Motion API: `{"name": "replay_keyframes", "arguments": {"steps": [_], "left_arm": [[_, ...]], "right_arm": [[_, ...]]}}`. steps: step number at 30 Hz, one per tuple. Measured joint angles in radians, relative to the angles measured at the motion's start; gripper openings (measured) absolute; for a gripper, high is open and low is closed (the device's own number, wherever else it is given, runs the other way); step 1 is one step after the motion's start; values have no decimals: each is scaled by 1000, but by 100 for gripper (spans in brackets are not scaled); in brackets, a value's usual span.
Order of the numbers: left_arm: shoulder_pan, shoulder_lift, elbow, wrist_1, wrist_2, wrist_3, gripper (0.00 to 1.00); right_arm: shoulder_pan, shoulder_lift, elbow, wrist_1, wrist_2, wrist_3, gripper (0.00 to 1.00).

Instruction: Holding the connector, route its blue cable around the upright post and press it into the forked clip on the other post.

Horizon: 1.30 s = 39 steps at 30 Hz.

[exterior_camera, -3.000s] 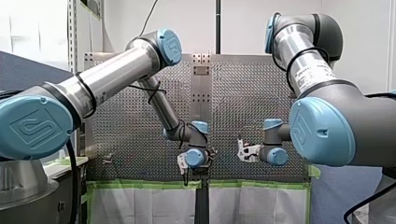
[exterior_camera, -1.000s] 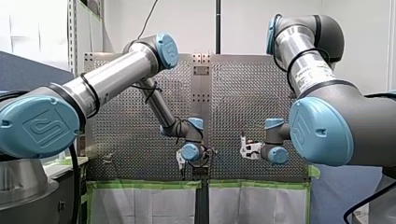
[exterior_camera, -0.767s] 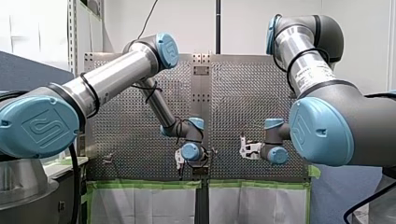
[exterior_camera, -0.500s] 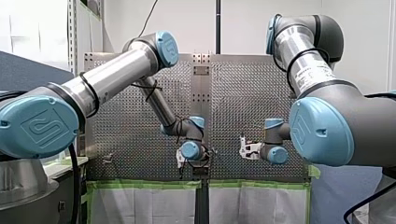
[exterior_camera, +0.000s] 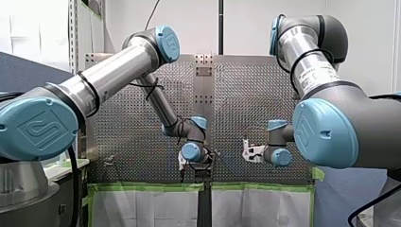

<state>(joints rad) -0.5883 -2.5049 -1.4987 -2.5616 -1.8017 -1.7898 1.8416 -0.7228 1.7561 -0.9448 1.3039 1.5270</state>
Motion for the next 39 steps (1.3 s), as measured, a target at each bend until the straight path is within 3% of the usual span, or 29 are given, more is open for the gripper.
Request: {"name": "replay_keyframes", "arguments": {"steps": [21, 39], "left_arm": [[-36, 28, -18, 15, -11, 6, 100], [-43, 29, -18, 15, -13, 5, 100]], "right_arm": [[-3, 0, 0, 4, -3, 1, 0], [-4, 0, 0, 3, -6, 4, 0]]}}
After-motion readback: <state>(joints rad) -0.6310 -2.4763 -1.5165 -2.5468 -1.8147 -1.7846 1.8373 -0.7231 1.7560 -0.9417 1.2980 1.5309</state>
